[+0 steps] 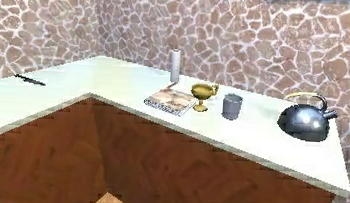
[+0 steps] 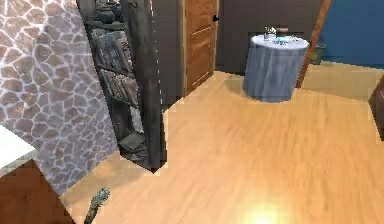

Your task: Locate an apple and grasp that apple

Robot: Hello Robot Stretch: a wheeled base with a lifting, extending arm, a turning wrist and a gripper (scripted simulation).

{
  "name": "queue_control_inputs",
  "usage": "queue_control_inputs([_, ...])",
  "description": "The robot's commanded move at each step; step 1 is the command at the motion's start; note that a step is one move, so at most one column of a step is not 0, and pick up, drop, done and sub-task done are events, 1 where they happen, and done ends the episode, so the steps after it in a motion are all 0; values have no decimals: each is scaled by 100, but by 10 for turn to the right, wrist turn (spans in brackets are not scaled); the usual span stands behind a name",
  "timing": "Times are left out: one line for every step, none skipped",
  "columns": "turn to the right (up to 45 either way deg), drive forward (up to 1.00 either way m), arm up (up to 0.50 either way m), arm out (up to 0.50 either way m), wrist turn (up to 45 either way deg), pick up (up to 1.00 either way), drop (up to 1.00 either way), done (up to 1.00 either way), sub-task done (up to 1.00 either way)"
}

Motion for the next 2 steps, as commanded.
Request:
queue_control_inputs([-450,0,0,0,0,0,0,0,0])
queue_control_inputs([-450,0,0,0,0,0,0,0,0])
